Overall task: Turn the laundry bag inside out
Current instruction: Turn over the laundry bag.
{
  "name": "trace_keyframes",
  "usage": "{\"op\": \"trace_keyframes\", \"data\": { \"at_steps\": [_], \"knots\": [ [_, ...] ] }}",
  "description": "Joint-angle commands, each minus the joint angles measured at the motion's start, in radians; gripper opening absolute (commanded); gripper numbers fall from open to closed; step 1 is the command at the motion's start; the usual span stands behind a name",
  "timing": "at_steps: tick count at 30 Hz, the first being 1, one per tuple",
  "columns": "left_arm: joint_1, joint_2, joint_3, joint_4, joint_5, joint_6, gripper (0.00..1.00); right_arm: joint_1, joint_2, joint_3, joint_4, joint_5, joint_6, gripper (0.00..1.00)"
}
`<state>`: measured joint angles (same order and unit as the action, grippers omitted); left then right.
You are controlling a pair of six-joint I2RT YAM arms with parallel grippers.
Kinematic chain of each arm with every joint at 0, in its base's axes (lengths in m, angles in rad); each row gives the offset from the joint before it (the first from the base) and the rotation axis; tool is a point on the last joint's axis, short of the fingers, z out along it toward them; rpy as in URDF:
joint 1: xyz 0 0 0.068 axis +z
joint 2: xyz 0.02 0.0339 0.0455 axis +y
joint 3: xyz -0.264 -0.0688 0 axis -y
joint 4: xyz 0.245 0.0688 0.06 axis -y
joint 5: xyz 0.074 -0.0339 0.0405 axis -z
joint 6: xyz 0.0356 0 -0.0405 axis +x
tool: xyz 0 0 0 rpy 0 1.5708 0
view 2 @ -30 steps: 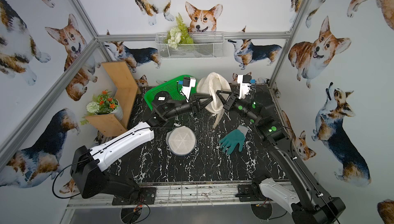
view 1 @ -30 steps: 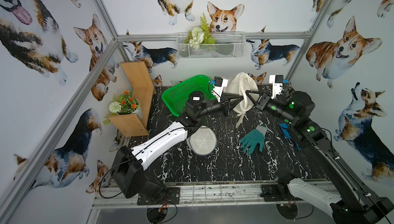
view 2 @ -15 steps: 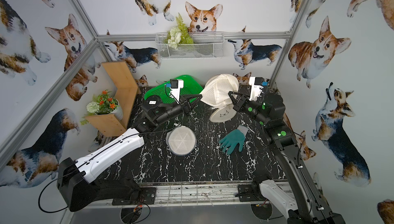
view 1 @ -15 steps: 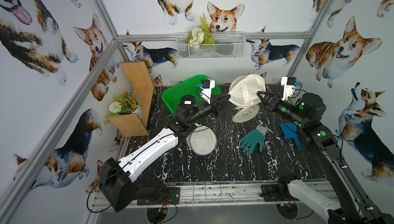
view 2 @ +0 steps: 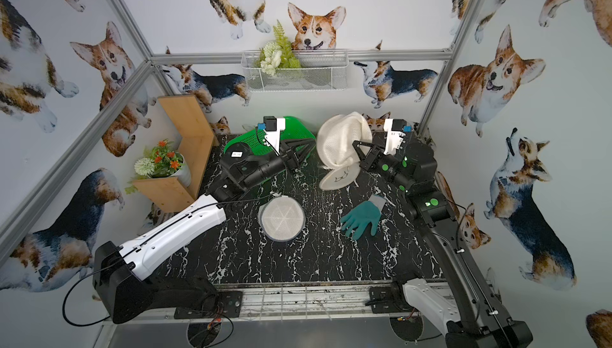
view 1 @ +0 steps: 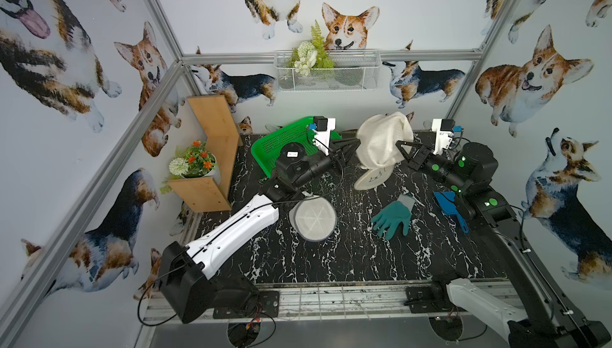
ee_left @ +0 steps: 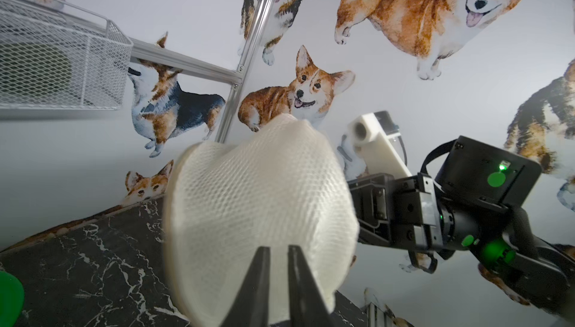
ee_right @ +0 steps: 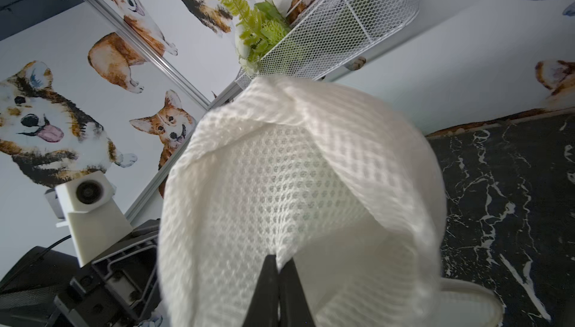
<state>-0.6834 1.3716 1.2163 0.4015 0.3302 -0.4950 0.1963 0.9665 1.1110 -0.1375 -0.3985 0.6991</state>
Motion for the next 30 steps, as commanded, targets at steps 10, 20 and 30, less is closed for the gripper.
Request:
{"op": "trace_keyframes", "data": {
  "at_steps": [10, 20, 30],
  "knots": [
    [-0.13, 0.017, 0.153, -0.211, -0.143, 0.13, 0.66, 0.047, 0.016, 0.002, 0.003, 0.13, -0.037, 0.0],
    [-0.148, 0.129, 0.279, -0.391, -0.199, 0.075, 0.68, 0.159, 0.044, 0.027, 0.015, 0.165, -0.067, 0.0],
    [-0.129, 0.192, 0.328, -0.442, -0.184, -0.018, 0.17, 0.209, 0.064, 0.055, -0.022, 0.153, -0.142, 0.0]
  ]
}}
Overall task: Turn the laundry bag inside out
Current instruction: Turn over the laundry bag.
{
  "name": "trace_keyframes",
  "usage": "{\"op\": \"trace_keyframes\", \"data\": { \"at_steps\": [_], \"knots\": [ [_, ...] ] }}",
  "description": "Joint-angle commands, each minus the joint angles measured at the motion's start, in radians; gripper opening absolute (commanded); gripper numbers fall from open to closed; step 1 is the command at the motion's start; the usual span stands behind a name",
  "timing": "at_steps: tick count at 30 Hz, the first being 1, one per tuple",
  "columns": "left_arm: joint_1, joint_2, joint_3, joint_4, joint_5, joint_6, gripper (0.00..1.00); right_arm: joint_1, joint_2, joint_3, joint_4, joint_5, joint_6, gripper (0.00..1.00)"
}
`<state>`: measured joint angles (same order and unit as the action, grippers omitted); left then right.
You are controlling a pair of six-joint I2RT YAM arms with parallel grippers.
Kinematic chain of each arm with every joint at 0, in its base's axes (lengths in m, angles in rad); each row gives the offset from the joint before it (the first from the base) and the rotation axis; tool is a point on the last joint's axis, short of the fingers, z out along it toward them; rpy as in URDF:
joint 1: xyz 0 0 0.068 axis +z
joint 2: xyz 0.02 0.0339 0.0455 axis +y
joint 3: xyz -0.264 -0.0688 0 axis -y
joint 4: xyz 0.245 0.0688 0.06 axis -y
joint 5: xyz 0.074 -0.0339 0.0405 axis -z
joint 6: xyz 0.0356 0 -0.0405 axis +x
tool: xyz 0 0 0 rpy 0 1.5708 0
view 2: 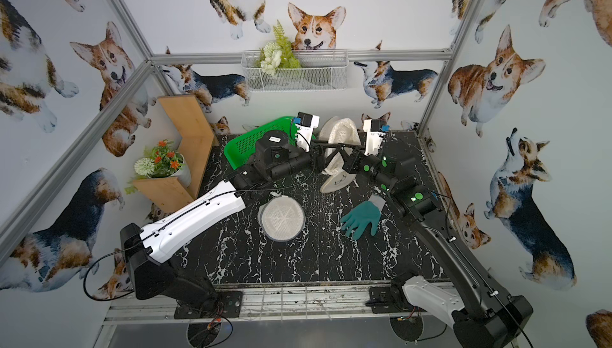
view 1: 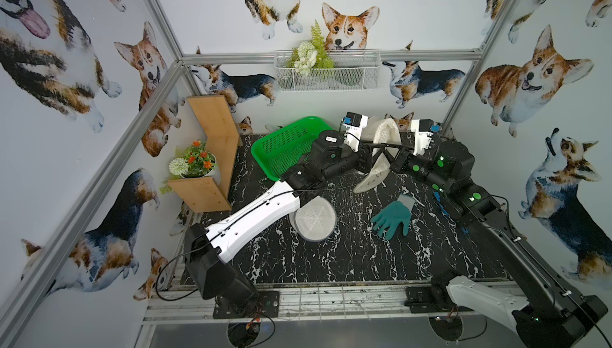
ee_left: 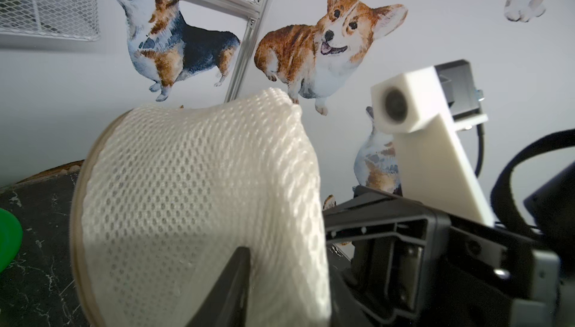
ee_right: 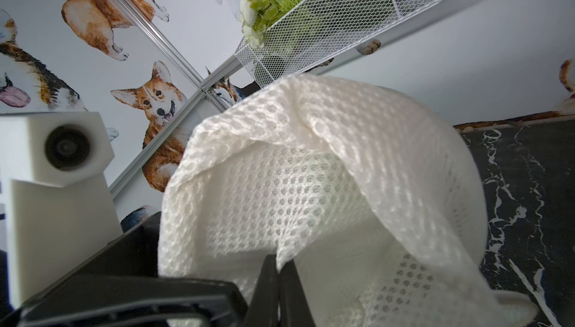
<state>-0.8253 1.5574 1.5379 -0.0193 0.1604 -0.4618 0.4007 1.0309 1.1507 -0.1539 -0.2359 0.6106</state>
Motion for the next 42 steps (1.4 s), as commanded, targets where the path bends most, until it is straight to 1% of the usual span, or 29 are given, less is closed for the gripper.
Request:
{"op": "trace_keyframes", "data": {
  "at_steps": [1, 2, 4, 5, 6, 7, 8, 9, 10, 12, 14, 15, 19, 23, 25, 27, 32, 35, 38, 41, 42],
  "knots": [
    [0.019, 0.006, 0.004, -0.018, -0.008, -0.07, 0.06, 0.004, -0.003, 0.021, -0.022, -0.005, -0.078, 0.0],
    [0.025, 0.004, 0.002, -0.015, -0.006, -0.085, 0.0, 0.003, -0.005, 0.027, -0.039, 0.002, -0.101, 0.0],
    [0.04, -0.009, -0.023, 0.018, 0.004, -0.133, 0.0, -0.013, -0.015, 0.038, -0.076, 0.005, -0.145, 0.01],
    [0.05, -0.016, -0.035, 0.04, 0.012, -0.157, 0.0, -0.029, -0.022, 0.04, -0.087, -0.011, -0.154, 0.12],
    [0.059, -0.022, -0.049, 0.067, 0.032, -0.186, 0.0, -0.06, -0.03, 0.04, -0.095, -0.045, -0.158, 0.27],
    [0.071, -0.027, -0.061, 0.098, 0.054, -0.216, 0.0, -0.099, -0.043, 0.037, -0.099, -0.095, -0.156, 0.39],
    [0.08, -0.031, -0.069, 0.121, 0.073, -0.243, 0.0, -0.136, -0.057, 0.034, -0.101, -0.141, -0.147, 0.47],
    [0.091, -0.034, -0.078, 0.161, 0.1, -0.276, 0.0, -0.183, -0.077, 0.028, -0.099, -0.188, -0.139, 0.53],
    [0.101, -0.036, -0.087, 0.19, 0.122, -0.307, 0.0, -0.229, -0.101, 0.019, -0.1, -0.224, -0.13, 0.56],
    [0.12, -0.039, -0.098, 0.239, 0.157, -0.357, 0.0, -0.304, -0.144, -0.002, -0.107, -0.254, -0.113, 0.61],
    [0.139, -0.043, -0.113, 0.303, 0.197, -0.41, 0.0, -0.37, -0.177, -0.04, -0.099, -0.284, -0.083, 0.62],
    [0.15, -0.046, -0.124, 0.344, 0.222, -0.442, 0.0, -0.402, -0.189, -0.07, -0.069, -0.313, -0.049, 0.66],
    [0.193, -0.052, -0.161, 0.477, 0.344, -0.519, 0.0, -0.502, -0.203, -0.185, 0.121, -0.421, 0.151, 0.71],
    [0.232, -0.065, -0.214, 0.602, 0.448, -0.588, 0.0, -0.584, -0.184, -0.256, 0.399, -0.572, 0.358, 0.72],
    [0.249, -0.068, -0.238, 0.66, 0.483, -0.621, 0.0, -0.586, -0.156, -0.262, 0.526, -0.654, 0.414, 0.72],
    [0.26, -0.065, -0.252, 0.703, 0.511, -0.646, 0.0, -0.587, -0.13, -0.261, 0.608, -0.705, 0.456, 0.72],
    [0.264, -0.042, -0.259, 0.796, 0.573, -0.7, 0.0, -0.561, -0.065, -0.26, 0.69, -0.725, 0.493, 0.7],
    [0.264, -0.027, -0.258, 0.818, 0.592, -0.724, 0.0, -0.519, -0.02, -0.235, 0.754, -0.738, 0.523, 0.66],
    [0.265, -0.025, -0.258, 0.821, 0.596, -0.727, 0.0, -0.479, 0.005, -0.211, 0.771, -0.699, 0.509, 0.57],
    [0.265, -0.025, -0.263, 0.819, 0.602, -0.726, 0.0, -0.471, 0.024, -0.203, 0.814, -0.668, 0.53, 0.42],
    [0.264, -0.025, -0.266, 0.818, 0.602, -0.726, 0.0, -0.471, 0.028, -0.2, 0.82, -0.659, 0.531, 0.36]
  ]
}}
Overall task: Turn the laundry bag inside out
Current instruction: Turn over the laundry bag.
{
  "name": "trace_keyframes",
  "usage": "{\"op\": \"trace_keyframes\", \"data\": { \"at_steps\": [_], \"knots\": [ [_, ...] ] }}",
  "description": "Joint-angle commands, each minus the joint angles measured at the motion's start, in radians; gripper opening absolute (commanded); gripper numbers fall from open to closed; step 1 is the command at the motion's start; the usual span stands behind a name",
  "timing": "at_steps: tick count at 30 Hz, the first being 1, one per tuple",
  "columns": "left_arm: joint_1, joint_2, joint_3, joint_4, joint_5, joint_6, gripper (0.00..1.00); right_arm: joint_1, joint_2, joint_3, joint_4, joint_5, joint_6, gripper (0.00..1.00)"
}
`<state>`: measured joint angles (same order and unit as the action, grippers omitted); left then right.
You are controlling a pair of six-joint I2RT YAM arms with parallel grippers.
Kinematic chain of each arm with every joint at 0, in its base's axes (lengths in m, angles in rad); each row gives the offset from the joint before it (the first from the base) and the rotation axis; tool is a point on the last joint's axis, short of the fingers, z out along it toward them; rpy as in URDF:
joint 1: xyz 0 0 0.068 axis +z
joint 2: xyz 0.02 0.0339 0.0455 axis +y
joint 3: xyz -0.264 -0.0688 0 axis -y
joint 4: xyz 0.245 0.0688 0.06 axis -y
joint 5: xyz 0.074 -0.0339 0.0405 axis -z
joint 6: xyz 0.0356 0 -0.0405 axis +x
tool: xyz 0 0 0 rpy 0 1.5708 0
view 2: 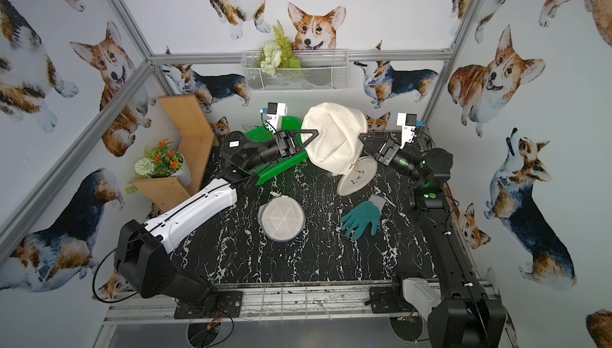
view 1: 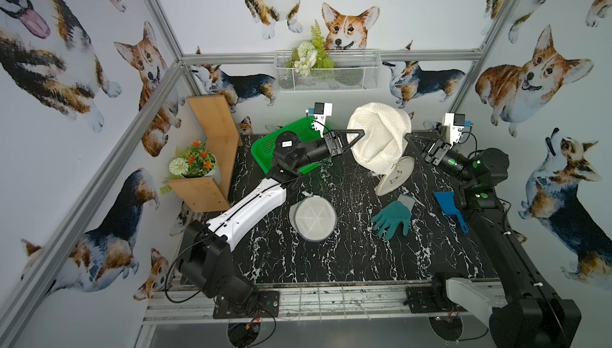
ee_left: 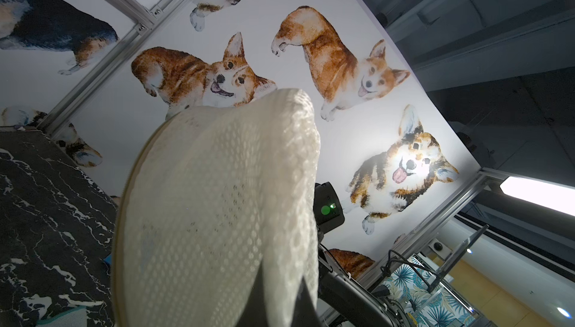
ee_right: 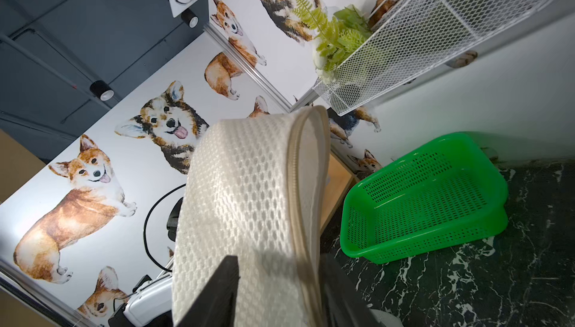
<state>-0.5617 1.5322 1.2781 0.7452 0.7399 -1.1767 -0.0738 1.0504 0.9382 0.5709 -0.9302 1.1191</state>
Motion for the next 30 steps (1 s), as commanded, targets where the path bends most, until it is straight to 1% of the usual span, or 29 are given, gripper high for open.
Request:
{"op": "trace_keyframes", "data": {
  "at_steps": [1, 4, 6, 9, 12, 14, 16, 17, 19, 20, 22, 24, 26, 30],
  "knots": [
    [0.0, 0.0, -0.009, 0.054, 0.024, -0.011, 0.0, 0.003, 0.011, 0.016, 0.098, 0.044, 0.022, 0.3],
    [0.0, -0.001, -0.015, 0.054, 0.034, -0.012, 0.0, 0.003, 0.016, 0.026, 0.084, 0.076, 0.012, 0.1],
    [0.002, -0.004, -0.022, 0.055, 0.039, -0.011, 0.0, 0.003, 0.017, 0.03, 0.065, 0.104, 0.002, 0.0],
    [0.003, -0.012, -0.029, 0.067, 0.054, -0.012, 0.0, -0.005, 0.003, 0.028, -0.015, 0.181, -0.034, 0.0],
    [0.006, -0.025, -0.033, 0.103, 0.08, -0.02, 0.0, -0.062, -0.019, 0.006, -0.154, 0.285, -0.048, 0.0],
    [0.006, -0.033, -0.031, 0.148, 0.104, -0.035, 0.0, -0.112, -0.032, -0.024, -0.249, 0.349, -0.057, 0.0],
    [0.006, -0.033, -0.024, 0.227, 0.134, -0.068, 0.0, -0.131, -0.032, -0.071, -0.288, 0.387, -0.072, 0.0],
    [0.005, -0.028, -0.021, 0.274, 0.149, -0.096, 0.0, -0.13, -0.023, -0.087, -0.287, 0.379, -0.074, 0.0],
    [0.005, -0.01, -0.012, 0.395, 0.166, -0.171, 0.0, -0.105, 0.024, -0.111, -0.272, 0.306, -0.078, 0.0],
    [0.004, -0.001, -0.007, 0.439, 0.167, -0.198, 0.0, -0.082, 0.047, -0.11, -0.273, 0.273, -0.095, 0.0],
    [0.0, 0.018, 0.009, 0.512, 0.163, -0.23, 0.0, 0.001, 0.116, -0.095, -0.301, 0.216, -0.154, 0.0],
    [-0.001, 0.027, 0.015, 0.52, 0.139, -0.224, 0.0, 0.066, 0.149, -0.096, -0.285, 0.166, -0.172, 0.0],
    [-0.001, 0.029, 0.014, 0.508, 0.101, -0.195, 0.0, 0.112, 0.16, -0.122, -0.225, 0.132, -0.153, 0.0],
    [-0.018, 0.02, -0.02, 0.44, -0.046, -0.127, 0.0, 0.17, 0.152, -0.182, -0.104, 0.116, -0.104, 0.1]
  ]
}}
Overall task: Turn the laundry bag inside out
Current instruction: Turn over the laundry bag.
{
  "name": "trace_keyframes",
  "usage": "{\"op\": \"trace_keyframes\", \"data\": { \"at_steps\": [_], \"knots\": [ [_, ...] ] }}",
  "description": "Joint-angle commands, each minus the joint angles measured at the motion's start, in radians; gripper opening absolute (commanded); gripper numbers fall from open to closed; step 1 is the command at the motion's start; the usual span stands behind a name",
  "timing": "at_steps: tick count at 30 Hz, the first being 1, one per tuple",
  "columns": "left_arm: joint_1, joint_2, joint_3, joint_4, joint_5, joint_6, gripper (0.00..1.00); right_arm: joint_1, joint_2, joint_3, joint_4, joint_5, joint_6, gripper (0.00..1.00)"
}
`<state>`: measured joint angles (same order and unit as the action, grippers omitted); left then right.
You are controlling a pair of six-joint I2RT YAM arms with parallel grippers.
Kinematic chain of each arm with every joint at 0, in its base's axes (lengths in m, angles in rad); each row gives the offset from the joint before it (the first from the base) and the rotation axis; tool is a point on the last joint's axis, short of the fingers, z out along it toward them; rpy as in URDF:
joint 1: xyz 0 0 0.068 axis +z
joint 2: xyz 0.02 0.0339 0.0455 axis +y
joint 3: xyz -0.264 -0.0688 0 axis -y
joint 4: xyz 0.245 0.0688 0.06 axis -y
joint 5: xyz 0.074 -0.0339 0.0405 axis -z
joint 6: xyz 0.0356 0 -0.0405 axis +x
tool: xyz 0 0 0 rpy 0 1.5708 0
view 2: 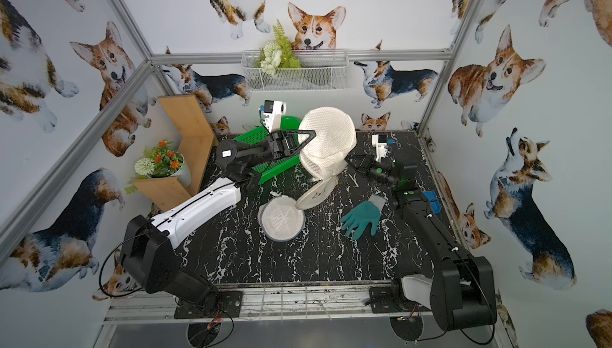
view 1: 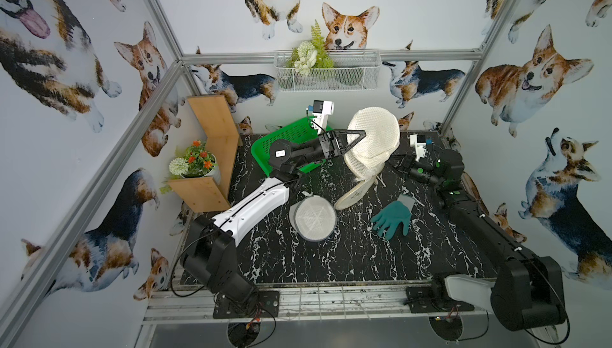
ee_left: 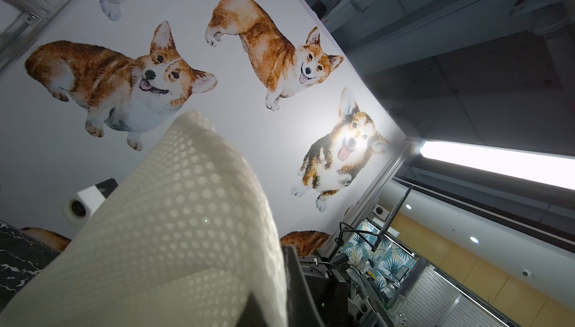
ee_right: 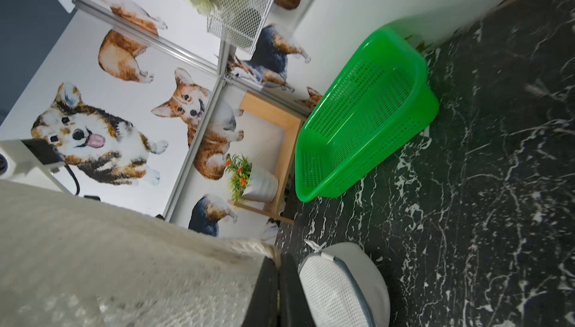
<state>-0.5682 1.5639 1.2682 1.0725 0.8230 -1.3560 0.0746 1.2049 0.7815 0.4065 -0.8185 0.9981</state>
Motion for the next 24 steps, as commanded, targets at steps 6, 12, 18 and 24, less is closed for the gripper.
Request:
{"op": "trace_keyframes", "data": {
  "at_steps": [6, 12, 18, 24],
  "knots": [
    [-0.034, -0.054, -0.033, -0.13, -0.359, 0.099, 0.0, -0.028, -0.16, 0.041, -0.15, 0.281, -0.132, 0.62],
    [-0.094, -0.083, -0.053, -0.266, -0.533, 0.054, 0.0, -0.037, -0.396, -0.042, -0.069, 0.561, -0.337, 0.77],
    [-0.157, -0.028, 0.004, -0.267, -0.575, -0.009, 0.0, 0.113, -0.426, -0.064, -0.011, 0.48, -0.693, 0.77],
    [-0.187, 0.002, 0.041, -0.266, -0.612, -0.025, 0.0, 0.128, -0.404, -0.077, 0.07, 0.465, -0.793, 0.64]
  ]
}}
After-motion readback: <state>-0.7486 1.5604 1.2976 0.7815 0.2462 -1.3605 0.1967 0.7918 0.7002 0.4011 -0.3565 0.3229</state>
